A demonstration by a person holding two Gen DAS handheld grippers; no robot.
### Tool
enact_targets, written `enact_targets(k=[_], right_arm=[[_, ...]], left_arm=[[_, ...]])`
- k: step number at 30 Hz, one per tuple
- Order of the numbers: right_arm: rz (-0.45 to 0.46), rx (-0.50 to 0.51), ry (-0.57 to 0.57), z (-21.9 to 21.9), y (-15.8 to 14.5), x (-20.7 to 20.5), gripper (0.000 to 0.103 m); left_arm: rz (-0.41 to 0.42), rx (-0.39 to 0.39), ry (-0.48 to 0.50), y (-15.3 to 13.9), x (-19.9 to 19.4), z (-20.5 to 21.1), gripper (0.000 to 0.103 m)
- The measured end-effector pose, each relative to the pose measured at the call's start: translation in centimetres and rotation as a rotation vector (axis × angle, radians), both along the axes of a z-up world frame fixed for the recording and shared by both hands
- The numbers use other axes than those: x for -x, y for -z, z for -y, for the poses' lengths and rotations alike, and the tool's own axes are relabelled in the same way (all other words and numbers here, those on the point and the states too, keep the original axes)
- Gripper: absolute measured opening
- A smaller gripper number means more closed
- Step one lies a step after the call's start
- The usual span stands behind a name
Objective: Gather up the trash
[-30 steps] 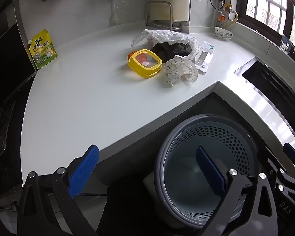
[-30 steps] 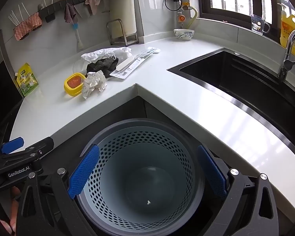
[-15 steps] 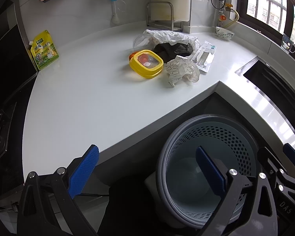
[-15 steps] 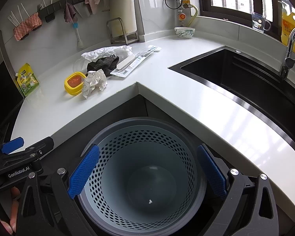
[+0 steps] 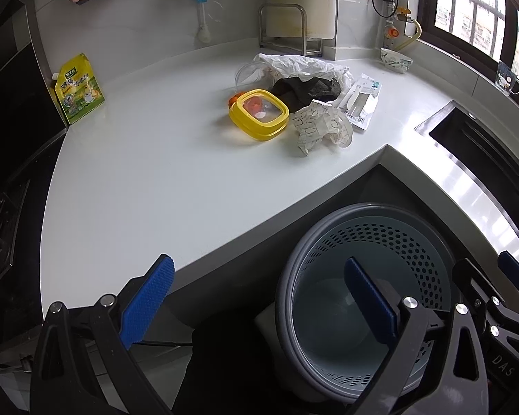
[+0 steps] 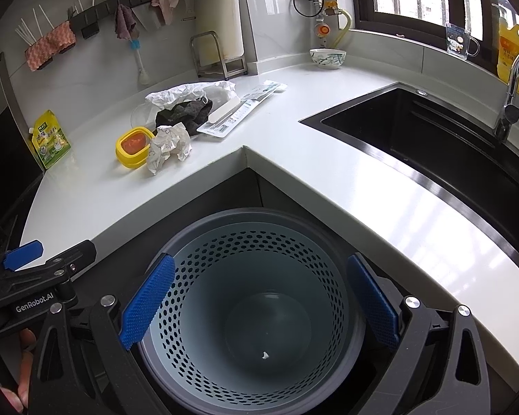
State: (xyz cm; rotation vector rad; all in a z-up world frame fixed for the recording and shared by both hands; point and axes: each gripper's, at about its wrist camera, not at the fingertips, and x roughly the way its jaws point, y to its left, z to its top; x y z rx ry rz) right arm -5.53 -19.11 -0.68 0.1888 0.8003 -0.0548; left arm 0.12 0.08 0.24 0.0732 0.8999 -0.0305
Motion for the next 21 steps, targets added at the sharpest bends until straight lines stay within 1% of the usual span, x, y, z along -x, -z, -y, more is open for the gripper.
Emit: enact_targets(k=[21], right_arm=[[0.002,0.0,-0.004,-0.19,-0.53,-0.07,0.095]], left_arm=[[0.017,-0.002,-0.007,-0.41,0.15,-0.42,0.097]])
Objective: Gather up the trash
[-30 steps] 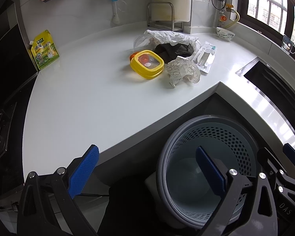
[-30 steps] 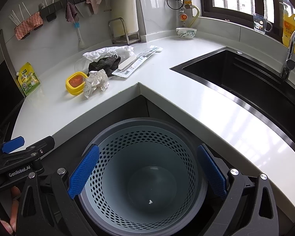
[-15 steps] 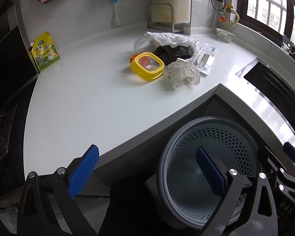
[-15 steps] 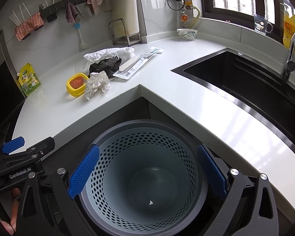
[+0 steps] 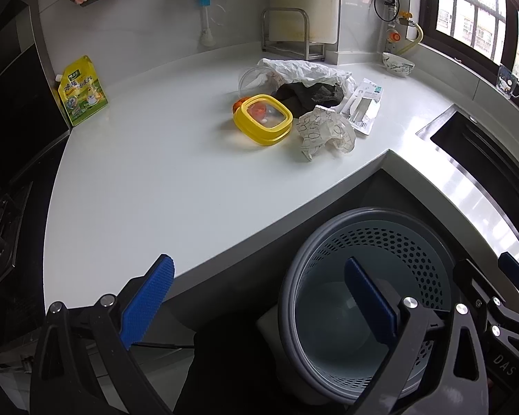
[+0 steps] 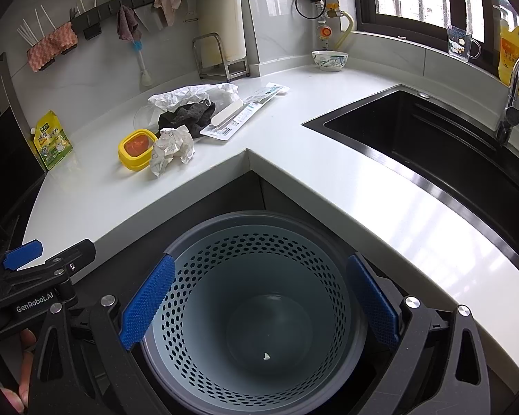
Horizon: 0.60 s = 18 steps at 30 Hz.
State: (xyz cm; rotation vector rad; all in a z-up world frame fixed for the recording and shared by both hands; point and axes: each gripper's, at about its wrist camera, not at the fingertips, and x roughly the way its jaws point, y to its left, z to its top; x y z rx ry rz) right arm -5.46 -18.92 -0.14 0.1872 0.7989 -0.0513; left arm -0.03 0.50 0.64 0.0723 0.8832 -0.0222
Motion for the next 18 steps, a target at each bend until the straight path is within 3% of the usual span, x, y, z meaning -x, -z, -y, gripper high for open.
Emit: enact_targets(k=[18], right_arm=[[0.003,-0.009,0.001,-0.06,0.07,0.19,0.095]], left_arm=[[0.0,0.0,-0.005,-0.03,0.08,-0.45,0.097]])
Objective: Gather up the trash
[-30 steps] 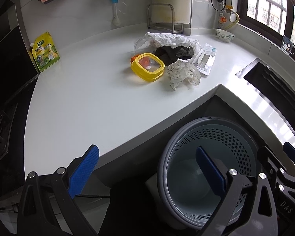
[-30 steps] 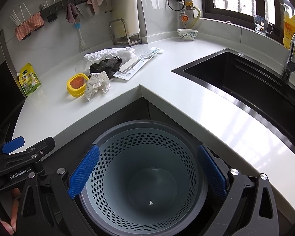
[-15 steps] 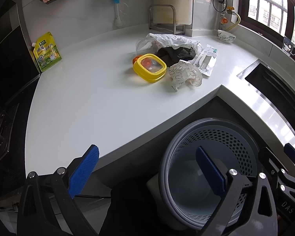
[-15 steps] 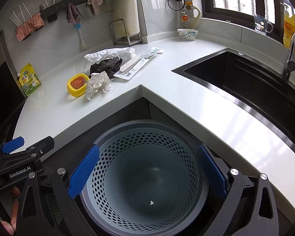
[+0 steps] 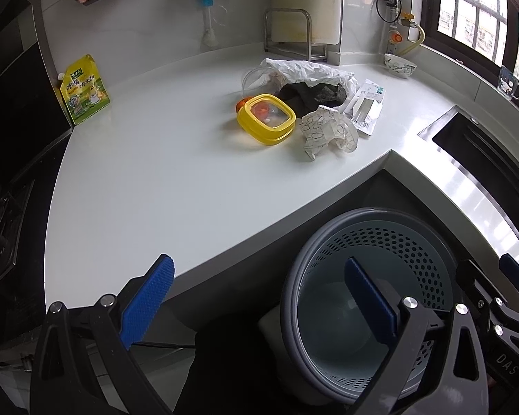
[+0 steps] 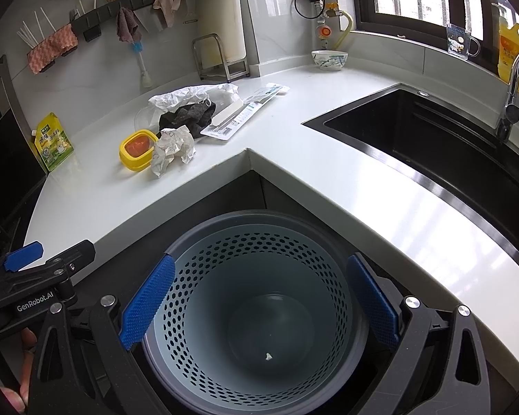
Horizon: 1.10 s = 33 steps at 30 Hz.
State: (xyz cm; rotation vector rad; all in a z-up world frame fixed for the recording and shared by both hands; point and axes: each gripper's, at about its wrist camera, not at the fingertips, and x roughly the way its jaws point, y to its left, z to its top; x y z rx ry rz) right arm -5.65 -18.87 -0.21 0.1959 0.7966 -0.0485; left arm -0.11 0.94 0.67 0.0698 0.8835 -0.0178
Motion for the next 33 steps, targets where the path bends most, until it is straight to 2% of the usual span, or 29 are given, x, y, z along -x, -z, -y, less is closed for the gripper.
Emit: enact_targets(k=[22,27,33], right_arm=[[0.01,0.002,-0.009,-0.2,0.0,-0.1,0.095],[0.02,0.01,-0.024,-0.1,-0.1,-1.1,0.095],[0.025,-0.01,-0.026,0.5,0.1,-4.0,0.095]], left_arm=[[0.018,-0.004,-0.02,-0.1,-0.1,-0.6,0.097],[0.044,0.004,-0.059,-0.4,-1.4,-1.9,0.097],[0.051,-0.012,-0.089,-0.2,-4.4,-2.5,0.097]])
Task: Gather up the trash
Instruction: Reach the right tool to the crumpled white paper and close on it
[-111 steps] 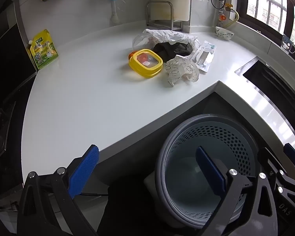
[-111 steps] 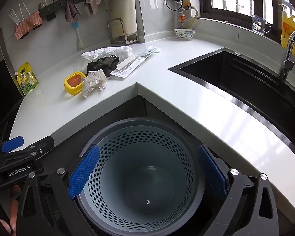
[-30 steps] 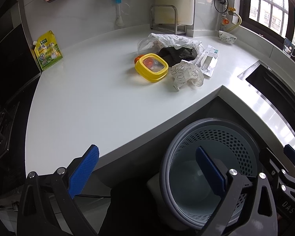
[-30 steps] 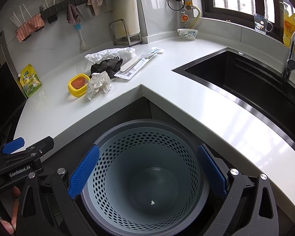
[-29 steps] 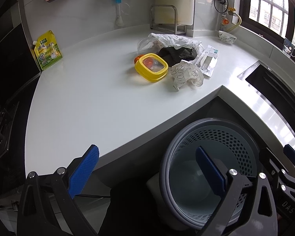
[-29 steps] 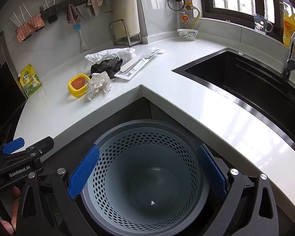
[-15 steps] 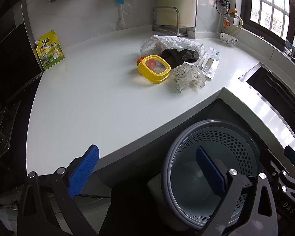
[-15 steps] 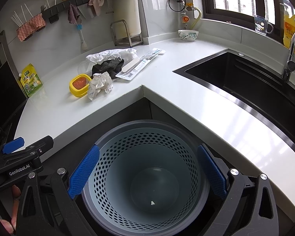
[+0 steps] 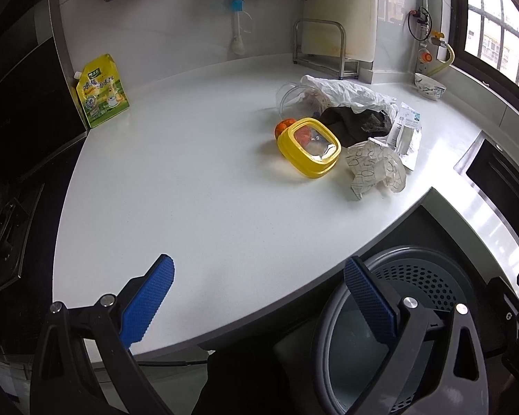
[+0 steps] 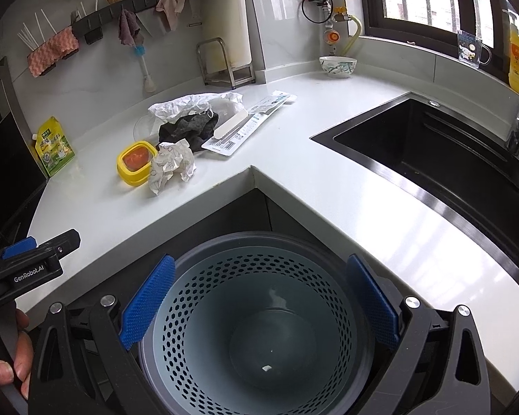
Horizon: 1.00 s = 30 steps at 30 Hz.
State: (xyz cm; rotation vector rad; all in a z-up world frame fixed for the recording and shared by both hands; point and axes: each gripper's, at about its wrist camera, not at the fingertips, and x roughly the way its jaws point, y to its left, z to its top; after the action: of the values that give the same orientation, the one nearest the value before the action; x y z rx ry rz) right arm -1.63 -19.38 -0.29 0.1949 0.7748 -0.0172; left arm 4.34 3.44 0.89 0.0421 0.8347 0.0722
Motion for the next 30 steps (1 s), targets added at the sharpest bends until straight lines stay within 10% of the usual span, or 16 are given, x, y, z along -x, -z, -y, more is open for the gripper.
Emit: enact_targets(k=[30], right_arm=[[0.0,0.088,-0.184,-8.9,2.0,-16.3,0.095]], left_arm=[[-0.014,0.021,-0.072,1.7,-7.7,-5.3,0.097]])
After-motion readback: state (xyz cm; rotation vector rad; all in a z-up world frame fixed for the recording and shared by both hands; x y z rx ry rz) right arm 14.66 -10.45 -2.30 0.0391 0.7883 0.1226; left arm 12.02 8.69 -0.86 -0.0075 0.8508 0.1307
